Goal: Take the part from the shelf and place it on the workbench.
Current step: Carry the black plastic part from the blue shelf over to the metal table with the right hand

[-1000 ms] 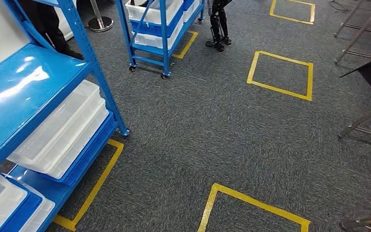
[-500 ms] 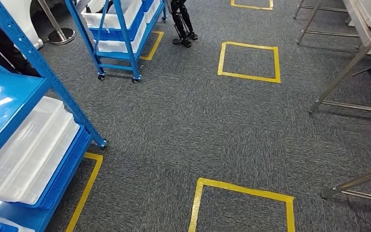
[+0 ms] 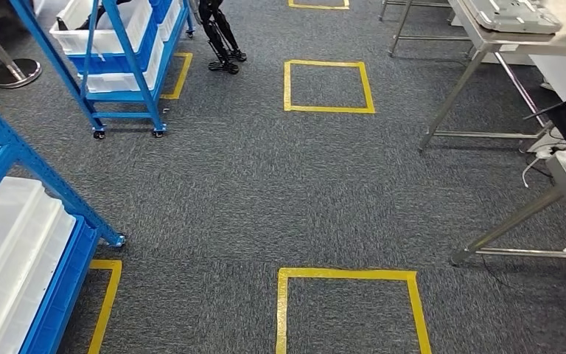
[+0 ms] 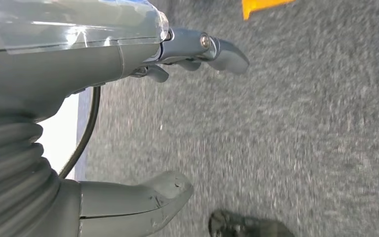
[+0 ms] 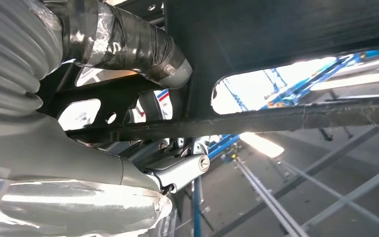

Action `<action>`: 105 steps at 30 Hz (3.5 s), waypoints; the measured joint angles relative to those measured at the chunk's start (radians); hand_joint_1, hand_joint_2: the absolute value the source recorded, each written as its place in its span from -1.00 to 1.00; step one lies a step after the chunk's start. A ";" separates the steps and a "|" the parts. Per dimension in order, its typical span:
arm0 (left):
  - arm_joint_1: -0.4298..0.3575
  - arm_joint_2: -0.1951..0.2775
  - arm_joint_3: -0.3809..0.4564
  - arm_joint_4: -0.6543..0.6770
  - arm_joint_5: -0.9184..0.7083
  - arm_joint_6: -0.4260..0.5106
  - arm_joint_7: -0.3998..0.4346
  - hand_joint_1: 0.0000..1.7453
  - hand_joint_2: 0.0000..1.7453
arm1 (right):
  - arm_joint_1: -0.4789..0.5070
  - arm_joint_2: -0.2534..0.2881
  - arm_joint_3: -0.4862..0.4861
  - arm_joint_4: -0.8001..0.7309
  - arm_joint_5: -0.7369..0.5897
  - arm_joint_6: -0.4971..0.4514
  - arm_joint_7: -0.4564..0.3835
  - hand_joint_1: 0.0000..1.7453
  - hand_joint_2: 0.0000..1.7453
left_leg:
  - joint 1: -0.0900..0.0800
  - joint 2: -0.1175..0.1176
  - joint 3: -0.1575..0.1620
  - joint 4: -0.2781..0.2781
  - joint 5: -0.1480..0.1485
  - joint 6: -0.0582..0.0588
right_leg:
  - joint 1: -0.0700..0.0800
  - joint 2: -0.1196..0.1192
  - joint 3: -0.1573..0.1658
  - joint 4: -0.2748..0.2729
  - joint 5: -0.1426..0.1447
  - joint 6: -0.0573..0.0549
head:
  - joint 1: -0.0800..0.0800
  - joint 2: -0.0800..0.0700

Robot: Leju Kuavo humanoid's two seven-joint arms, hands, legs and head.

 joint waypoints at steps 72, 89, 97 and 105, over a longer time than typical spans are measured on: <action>-0.029 -0.039 0.061 0.000 0.015 -0.059 -0.089 -1.00 1.00 | 0.047 0.000 0.022 0.125 -0.164 0.000 -0.157 1.00 1.00 | -0.008 0.127 0.018 0.007 -0.025 -0.022 | 0.019 -0.065 0.105 -0.185 0.089 -0.033 | 0.001 0.000; -0.024 -0.032 0.087 0.000 0.000 -0.095 -0.043 -1.00 1.00 | 0.044 0.000 0.032 0.252 -0.175 0.000 -0.243 1.00 1.00 | 0.000 -0.001 -0.026 0.026 0.004 -0.004 | 0.008 -0.003 0.149 -0.149 0.035 -0.007 | 0.000 0.000; -0.022 -0.032 0.097 0.000 -0.003 -0.095 -0.042 -1.00 1.00 | 0.039 0.000 0.033 0.273 -0.172 0.000 -0.249 1.00 1.00 | -0.004 0.002 0.025 0.022 -0.038 0.002 | 0.003 -0.013 0.005 -0.025 0.060 -0.006 | 0.001 0.000; -0.035 -0.032 0.098 0.000 -0.026 -0.111 -0.035 -1.00 1.00 | -0.023 0.000 0.055 0.325 -0.153 0.037 -0.307 1.00 1.00 | 0.000 0.007 0.055 0.088 -0.072 -0.032 | 0.015 -0.015 0.100 -0.176 0.092 -0.058 | 0.001 0.000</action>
